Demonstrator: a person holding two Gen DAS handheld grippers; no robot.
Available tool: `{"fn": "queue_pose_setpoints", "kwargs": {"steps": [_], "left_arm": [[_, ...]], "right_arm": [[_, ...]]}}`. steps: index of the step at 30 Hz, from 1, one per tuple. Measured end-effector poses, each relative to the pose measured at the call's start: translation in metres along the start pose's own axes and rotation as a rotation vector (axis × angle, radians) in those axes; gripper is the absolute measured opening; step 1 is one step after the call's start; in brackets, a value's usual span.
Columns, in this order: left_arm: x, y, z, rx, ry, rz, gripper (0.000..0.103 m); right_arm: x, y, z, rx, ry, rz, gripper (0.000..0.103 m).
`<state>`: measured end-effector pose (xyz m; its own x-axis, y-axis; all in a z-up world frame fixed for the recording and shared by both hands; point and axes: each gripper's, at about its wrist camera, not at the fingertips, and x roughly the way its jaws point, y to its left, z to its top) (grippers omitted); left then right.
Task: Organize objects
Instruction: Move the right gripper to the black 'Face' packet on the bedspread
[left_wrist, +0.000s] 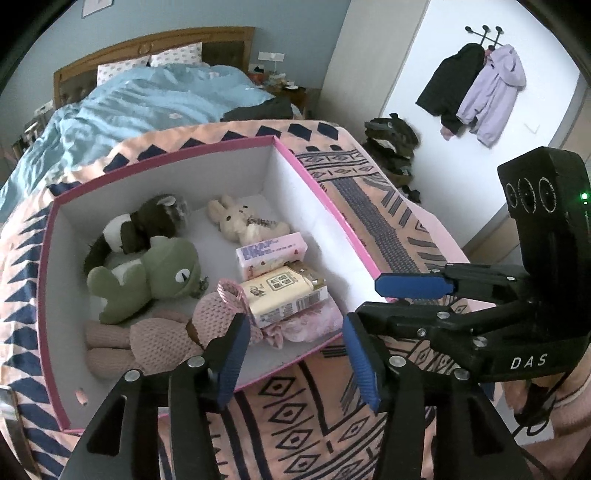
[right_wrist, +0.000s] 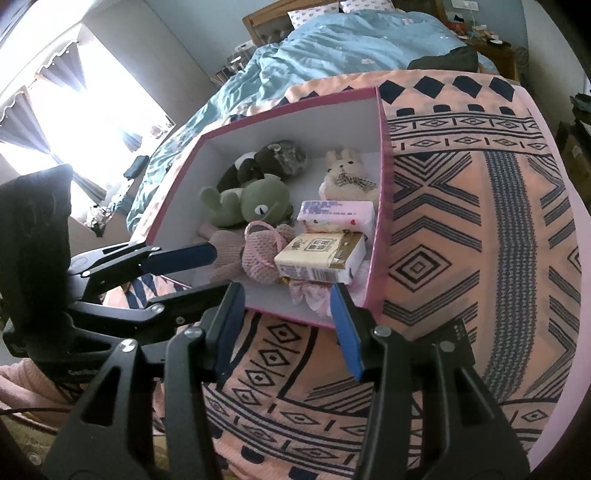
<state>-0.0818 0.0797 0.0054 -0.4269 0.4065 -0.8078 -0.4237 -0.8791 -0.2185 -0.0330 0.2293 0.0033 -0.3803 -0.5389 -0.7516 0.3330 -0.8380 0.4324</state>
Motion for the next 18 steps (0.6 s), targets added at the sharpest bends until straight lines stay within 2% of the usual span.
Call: {"fn": "queue_pose_setpoints", "kwargs": {"steps": [4,12,18], "left_arm": [[-0.007,-0.007,-0.002,0.024,-0.017,0.012,0.058],[-0.012,-0.016,-0.011,0.042,-0.032,0.000,0.072],[-0.009,-0.020,-0.024,0.051,-0.010,-0.009,0.072]], "right_arm": [[-0.009,0.000,-0.003,0.008,-0.019,0.009,0.050],[-0.022,-0.014,-0.014,0.054,-0.035,-0.014,0.051],[-0.025,-0.045,-0.032,0.156,-0.014,-0.055,0.051]]}}
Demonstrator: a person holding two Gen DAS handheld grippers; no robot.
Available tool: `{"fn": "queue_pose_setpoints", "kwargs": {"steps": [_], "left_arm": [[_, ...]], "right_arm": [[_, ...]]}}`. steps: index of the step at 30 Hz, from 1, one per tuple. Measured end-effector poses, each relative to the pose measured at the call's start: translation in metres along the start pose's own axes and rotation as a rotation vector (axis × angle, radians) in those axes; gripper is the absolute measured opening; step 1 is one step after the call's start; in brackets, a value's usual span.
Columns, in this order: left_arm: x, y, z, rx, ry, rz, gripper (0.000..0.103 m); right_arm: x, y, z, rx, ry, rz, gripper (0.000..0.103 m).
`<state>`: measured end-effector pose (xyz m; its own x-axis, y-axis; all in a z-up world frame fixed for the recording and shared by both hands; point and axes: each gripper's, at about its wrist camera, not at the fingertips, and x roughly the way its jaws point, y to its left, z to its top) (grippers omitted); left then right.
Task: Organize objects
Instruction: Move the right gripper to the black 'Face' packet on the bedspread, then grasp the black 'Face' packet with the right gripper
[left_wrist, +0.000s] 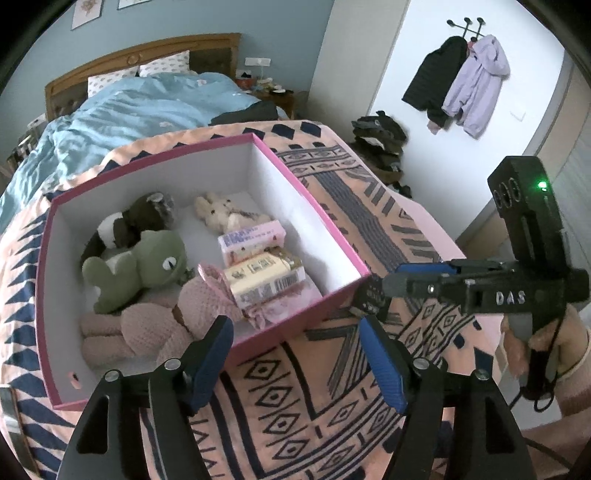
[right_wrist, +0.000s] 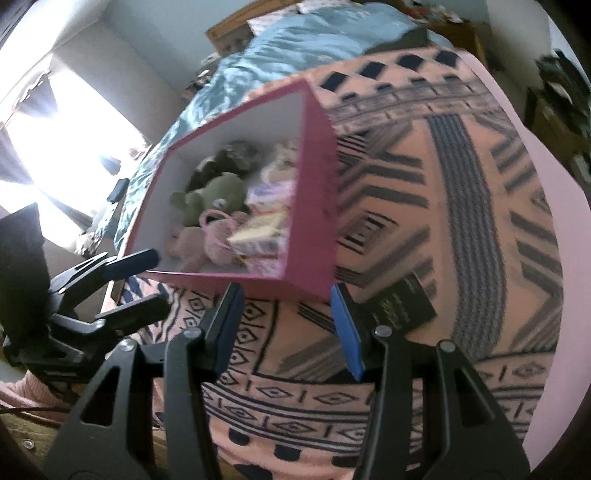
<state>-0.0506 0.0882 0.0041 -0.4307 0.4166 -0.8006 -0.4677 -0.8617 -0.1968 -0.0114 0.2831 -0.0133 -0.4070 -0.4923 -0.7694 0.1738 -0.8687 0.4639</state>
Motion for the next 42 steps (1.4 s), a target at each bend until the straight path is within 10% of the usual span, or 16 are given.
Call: {"fn": "queue_pose_setpoints", "kwargs": {"steps": [24,42], "left_arm": [[0.027,-0.014,-0.037,0.014,0.129,-0.027,0.072],[0.032,-0.002,-0.045,-0.042,0.147,-0.032,0.072]], "right_arm": [[0.029,-0.067,-0.010,0.046,0.080,-0.182,0.052],[0.060,-0.034,-0.042,-0.021,0.232,-0.070,0.047]]}}
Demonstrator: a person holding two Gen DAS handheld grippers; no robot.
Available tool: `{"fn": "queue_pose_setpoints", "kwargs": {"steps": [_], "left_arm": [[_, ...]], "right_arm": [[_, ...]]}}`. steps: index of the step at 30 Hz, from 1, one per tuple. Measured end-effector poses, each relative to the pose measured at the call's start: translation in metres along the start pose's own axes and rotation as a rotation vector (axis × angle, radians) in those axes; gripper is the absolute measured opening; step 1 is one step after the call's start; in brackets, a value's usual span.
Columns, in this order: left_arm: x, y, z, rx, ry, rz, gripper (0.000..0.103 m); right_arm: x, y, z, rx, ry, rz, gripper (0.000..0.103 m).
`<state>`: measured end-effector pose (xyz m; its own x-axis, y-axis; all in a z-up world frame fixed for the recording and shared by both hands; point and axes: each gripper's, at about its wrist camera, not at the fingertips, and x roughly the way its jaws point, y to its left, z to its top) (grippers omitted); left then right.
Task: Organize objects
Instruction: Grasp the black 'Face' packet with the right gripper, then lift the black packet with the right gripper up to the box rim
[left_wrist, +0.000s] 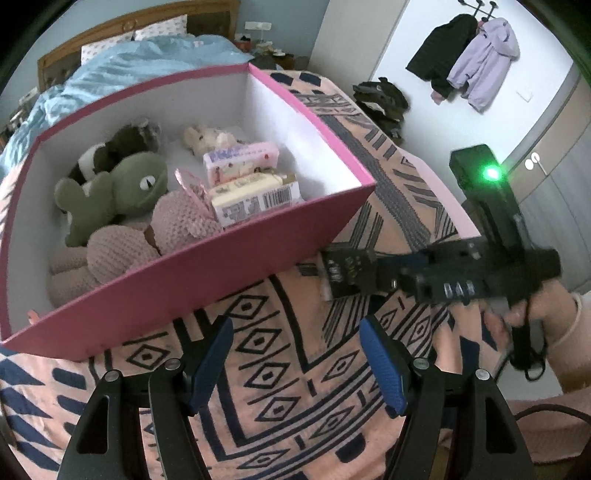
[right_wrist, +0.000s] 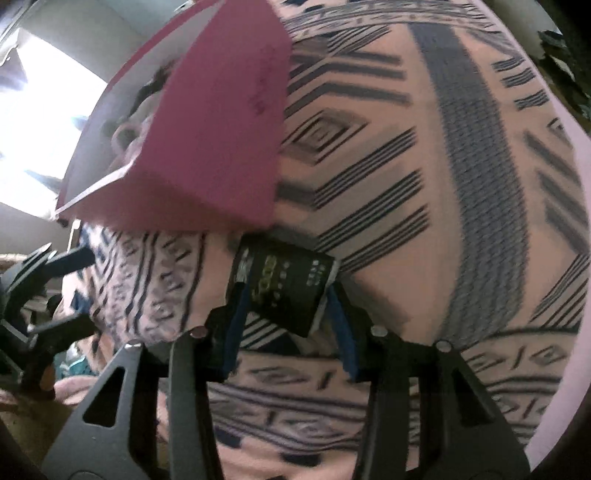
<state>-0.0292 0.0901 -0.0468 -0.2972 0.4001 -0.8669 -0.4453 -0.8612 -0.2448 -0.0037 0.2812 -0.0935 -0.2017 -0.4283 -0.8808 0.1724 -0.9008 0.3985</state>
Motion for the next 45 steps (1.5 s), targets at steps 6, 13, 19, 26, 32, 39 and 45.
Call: {"fn": "queue_pose_setpoints", "kwargs": {"steps": [6,13,19,26,32,39,45], "left_arm": [[0.018,0.011,-0.002,-0.035,0.052,-0.015,0.070],[0.039,0.013,0.009,-0.027,0.067,-0.033,0.058],[0.061,0.002,0.019,-0.002,0.096,-0.063,0.047],[0.077,-0.003,0.022,0.003,0.146,-0.127,0.034],[0.071,-0.007,0.008,0.017,0.163,-0.153,0.034],[0.063,0.005,-0.006,-0.040,0.172,-0.137,0.034],[0.067,0.010,0.003,-0.082,0.158,-0.140,0.034]], "right_arm": [[0.007,0.028,-0.014,-0.074,0.021,0.033,0.047],[-0.002,0.014,-0.004,-0.007,-0.037,0.031,0.047],[-0.001,0.007,0.002,0.035,-0.049,0.062,0.046],[0.006,0.009,0.001,0.045,-0.038,0.099,0.037],[0.007,0.016,0.000,0.010,-0.021,0.105,0.037],[0.005,0.019,-0.005,-0.021,-0.004,0.121,0.037],[0.010,0.019,-0.004,0.026,-0.027,0.127,0.037]]}}
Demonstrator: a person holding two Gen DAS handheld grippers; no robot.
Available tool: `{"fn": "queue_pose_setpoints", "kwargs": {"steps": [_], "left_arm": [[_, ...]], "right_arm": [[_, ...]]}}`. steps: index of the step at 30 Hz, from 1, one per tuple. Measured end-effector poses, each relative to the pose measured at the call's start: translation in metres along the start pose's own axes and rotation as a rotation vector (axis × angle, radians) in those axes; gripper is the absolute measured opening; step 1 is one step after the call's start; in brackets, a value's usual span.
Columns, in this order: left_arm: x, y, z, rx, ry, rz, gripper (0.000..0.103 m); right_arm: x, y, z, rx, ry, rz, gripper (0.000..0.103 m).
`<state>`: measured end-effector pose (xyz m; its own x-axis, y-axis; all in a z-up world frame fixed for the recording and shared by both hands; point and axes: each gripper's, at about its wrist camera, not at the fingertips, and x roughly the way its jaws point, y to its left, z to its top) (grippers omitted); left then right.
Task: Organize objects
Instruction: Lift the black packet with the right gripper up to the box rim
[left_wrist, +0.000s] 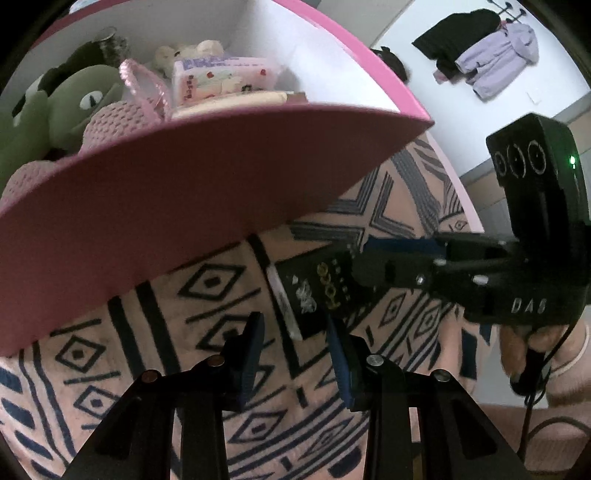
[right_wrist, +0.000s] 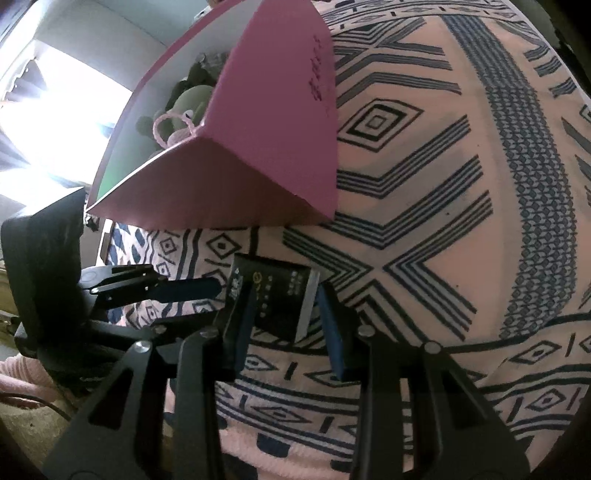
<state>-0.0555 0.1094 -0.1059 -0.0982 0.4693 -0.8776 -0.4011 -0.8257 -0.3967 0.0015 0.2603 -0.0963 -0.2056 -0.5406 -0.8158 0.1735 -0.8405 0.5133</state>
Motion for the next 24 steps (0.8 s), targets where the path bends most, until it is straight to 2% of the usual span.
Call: {"fn": "queue_pose_setpoints", "kwargs": {"steps": [3,5,10,24], "left_arm": [[0.003,0.004,0.005,-0.004,0.016,-0.014,0.033],[0.007,0.005,0.009,0.003,0.033,-0.006,0.027],[0.001,0.003,0.007,0.007,0.028,0.000,0.027],[-0.037,-0.010,0.001,0.056,-0.050,0.042,0.027]], "right_arm": [[0.006,0.004,0.007,0.005,0.007,0.012,0.037],[0.005,0.000,0.006,0.001,0.011,0.015,0.037],[0.005,0.004,0.005,-0.007,0.005,0.018,0.037],[-0.021,0.026,0.004,-0.070,-0.036,0.023,0.037]]}}
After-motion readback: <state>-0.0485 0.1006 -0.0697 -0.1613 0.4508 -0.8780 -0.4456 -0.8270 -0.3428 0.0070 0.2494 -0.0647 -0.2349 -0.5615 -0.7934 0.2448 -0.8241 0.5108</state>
